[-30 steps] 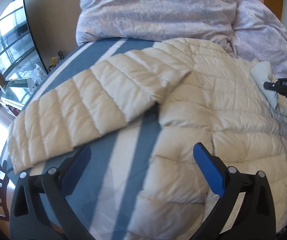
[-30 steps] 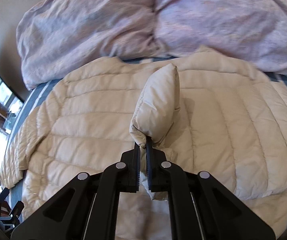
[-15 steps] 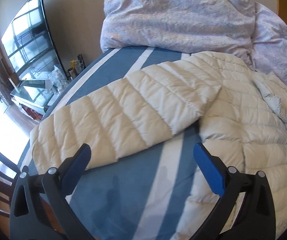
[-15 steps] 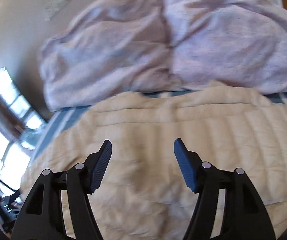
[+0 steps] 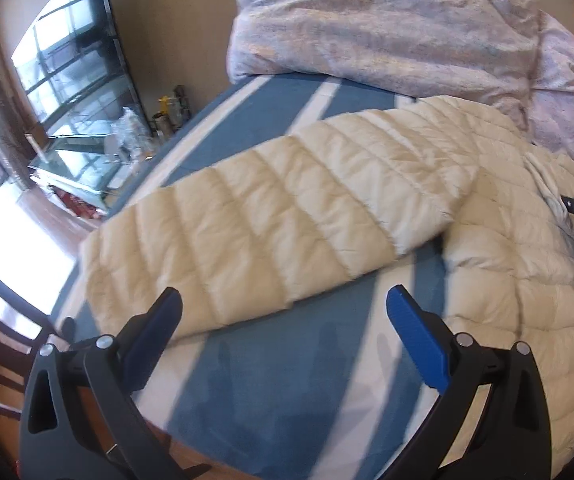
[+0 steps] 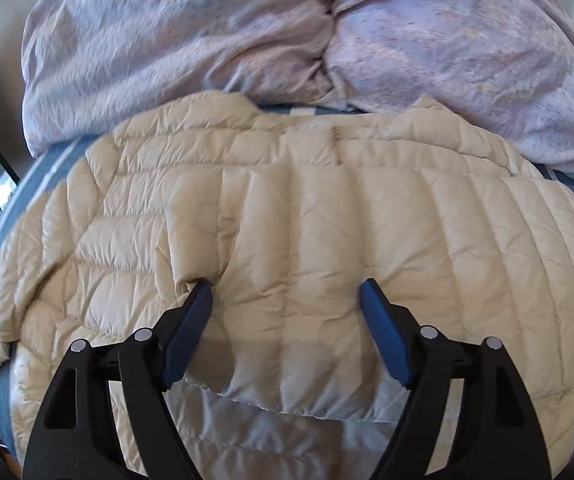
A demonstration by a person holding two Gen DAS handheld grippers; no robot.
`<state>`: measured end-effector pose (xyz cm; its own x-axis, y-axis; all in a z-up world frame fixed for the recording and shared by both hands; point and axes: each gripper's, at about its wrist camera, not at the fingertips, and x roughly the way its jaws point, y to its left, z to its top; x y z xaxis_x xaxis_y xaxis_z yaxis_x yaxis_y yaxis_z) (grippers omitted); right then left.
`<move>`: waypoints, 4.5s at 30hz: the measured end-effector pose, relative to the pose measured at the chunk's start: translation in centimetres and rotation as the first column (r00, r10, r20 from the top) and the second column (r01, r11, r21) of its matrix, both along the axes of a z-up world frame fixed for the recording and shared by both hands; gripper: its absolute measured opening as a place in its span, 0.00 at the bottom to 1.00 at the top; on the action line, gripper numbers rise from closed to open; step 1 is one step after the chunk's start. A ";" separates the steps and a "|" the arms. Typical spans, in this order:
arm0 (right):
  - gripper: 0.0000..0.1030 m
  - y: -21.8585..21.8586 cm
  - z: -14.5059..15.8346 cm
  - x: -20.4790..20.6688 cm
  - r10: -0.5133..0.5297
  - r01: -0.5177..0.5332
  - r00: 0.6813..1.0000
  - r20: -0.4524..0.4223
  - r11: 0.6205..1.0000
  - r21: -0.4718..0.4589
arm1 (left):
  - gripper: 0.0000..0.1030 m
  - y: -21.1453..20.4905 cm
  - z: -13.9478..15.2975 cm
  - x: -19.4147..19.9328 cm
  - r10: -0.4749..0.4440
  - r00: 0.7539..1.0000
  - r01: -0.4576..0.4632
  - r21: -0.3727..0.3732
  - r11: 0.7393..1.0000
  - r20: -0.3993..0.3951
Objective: Fold large clothes
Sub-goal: 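Lift the sleeve with the right gripper and fold it across the jacket body, then lower the left gripper onto the other sleeve cuff and close on it, then hold the sleeve cuff closed in the left gripper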
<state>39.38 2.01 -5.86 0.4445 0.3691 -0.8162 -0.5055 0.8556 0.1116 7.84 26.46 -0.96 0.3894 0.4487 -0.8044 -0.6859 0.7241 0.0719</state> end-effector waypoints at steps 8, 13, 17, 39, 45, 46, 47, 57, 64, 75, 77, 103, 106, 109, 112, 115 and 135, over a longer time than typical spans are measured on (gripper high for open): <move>0.82 1.8 -1.7 -0.8 0.003 0.006 0.998 0.070 0.991 -0.136 | 0.98 4.5 0.0 -3.6 0.141 0.990 -0.141 -0.015 0.990 -0.004; 0.82 1.4 -1.7 -0.5 0.012 -0.006 0.999 0.050 0.993 -0.120 | 0.98 7.0 0.3 -6.3 0.224 0.975 -0.224 -0.021 0.974 0.010; 0.83 1.5 -1.8 -0.4 0.019 -0.013 0.999 0.050 0.992 -0.126 | 0.98 9.0 0.3 -7.9 0.269 0.962 -0.265 -0.069 0.962 0.051; 0.83 1.1 -1.8 -0.8 0.054 -0.047 0.997 0.060 0.993 -0.111 | 0.58 12.3 -3.2 -9.6 0.392 0.913 -0.340 -0.326 0.882 0.111; 0.83 1.1 -1.8 -0.9 0.052 -0.045 0.997 0.061 0.993 -0.111 | 0.59 12.8 -3.3 -10.4 0.415 0.898 -0.341 -0.362 0.867 0.147; 0.83 1.1 -1.8 -0.9 0.052 -0.045 0.997 0.061 0.993 -0.110 | 0.59 12.9 -3.3 -10.6 0.416 0.896 -0.339 -0.368 0.866 0.153; 0.83 1.1 -1.8 -0.9 0.052 -0.045 0.997 0.061 0.993 -0.110 | 0.59 12.9 -3.3 -10.6 0.417 0.896 -0.338 -0.369 0.866 0.156; 0.83 1.1 -1.8 -1.0 0.052 -0.045 0.997 0.062 0.993 -0.108 | 0.21 13.2 -3.8 -10.8 0.421 0.887 -0.323 -0.395 0.860 0.189; 0.83 1.0 -1.8 -1.1 0.062 -0.056 0.996 0.062 0.993 -0.104 | 0.44 13.0 -3.2 -11.4 0.434 0.885 -0.353 -0.362 0.863 0.171; 0.83 0.9 -1.9 -1.1 0.060 -0.054 0.996 0.063 0.993 -0.103 | 0.59 13.0 -3.4 -10.3 0.424 0.897 -0.365 -0.328 0.871 0.127; 0.83 0.9 -1.9 -1.1 0.062 -0.055 0.996 0.063 0.993 -0.102 | 0.56 12.8 -3.4 -9.6 0.416 0.902 -0.363 -0.312 0.878 0.119; 0.84 0.9 -1.9 -1.1 0.056 -0.049 0.996 0.070 0.994 -0.094 | 0.07 11.8 -3.9 -8.5 0.349 0.926 -0.309 -0.248 0.918 0.142; 0.86 0.8 -2.0 -1.0 0.048 -0.042 0.997 0.068 0.995 -0.093 | 0.07 11.8 -3.9 -8.4 0.349 0.927 -0.309 -0.246 0.919 0.139; 0.86 0.9 -2.1 -0.9 0.047 -0.041 0.997 0.066 0.995 -0.090 | 0.07 11.8 -4.0 -8.4 0.347 0.928 -0.309 -0.239 0.920 0.135; 0.86 0.8 -2.1 -1.0 0.047 -0.041 0.997 0.066 0.995 -0.090 | 0.07 11.7 -4.0 -8.3 0.346 0.929 -0.309 -0.237 0.921 0.134; 0.86 0.8 -2.1 -1.0 0.047 -0.041 0.997 0.067 0.995 -0.089 | 0.07 11.7 -4.0 -8.3 0.346 0.928 -0.308 -0.239 0.921 0.136; 0.86 0.8 -2.1 -1.0 0.050 -0.044 0.996 0.072 0.995 -0.084 | 0.07 11.7 -4.0 -8.1 0.341 0.931 -0.306 -0.228 0.924 0.132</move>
<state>38.40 2.83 -7.98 0.4884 0.3236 -0.8104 -0.5494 0.8355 0.0025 -0.24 38.14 -4.93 0.3858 0.4092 -0.8269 -0.8745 0.4477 -0.1865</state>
